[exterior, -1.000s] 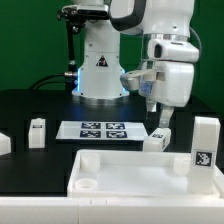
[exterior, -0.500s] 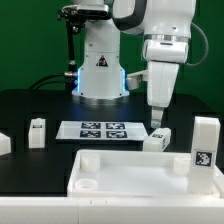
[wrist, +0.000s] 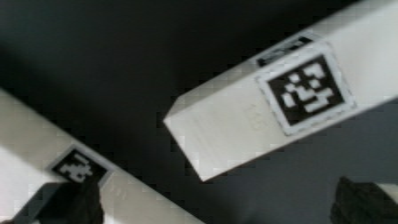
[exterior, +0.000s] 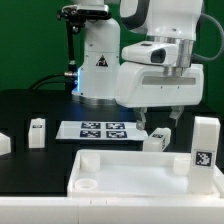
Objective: Assemble desk
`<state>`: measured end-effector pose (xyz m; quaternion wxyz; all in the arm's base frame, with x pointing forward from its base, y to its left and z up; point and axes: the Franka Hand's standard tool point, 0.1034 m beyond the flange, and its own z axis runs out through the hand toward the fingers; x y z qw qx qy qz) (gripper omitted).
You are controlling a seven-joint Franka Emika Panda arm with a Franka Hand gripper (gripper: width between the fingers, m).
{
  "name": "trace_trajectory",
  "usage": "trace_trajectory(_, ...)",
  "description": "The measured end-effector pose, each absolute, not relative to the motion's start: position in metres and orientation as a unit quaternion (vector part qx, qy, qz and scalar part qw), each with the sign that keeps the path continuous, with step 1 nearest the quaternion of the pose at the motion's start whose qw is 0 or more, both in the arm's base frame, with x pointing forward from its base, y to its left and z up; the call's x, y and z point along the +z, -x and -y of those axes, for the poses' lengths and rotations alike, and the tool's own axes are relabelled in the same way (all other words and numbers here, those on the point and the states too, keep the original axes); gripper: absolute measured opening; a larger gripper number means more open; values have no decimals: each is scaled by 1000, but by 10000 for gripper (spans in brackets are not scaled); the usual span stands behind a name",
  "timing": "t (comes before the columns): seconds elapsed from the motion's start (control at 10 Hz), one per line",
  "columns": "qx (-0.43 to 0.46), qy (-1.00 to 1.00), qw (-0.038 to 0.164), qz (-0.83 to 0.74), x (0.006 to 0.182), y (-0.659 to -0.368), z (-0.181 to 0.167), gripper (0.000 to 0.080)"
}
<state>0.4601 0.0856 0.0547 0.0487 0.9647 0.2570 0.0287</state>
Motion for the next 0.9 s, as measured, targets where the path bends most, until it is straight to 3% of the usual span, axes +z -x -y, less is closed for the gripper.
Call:
trace_trajectory(0.4, 33, -991, 33, -125, 55, -460, -86, 649)
trace_trajectory(0.7, 33, -989, -11, 144, 50, -463, -67, 649)
trace_trajectory(0.9, 45, -983, -16, 179, 51, -463, -71, 649)
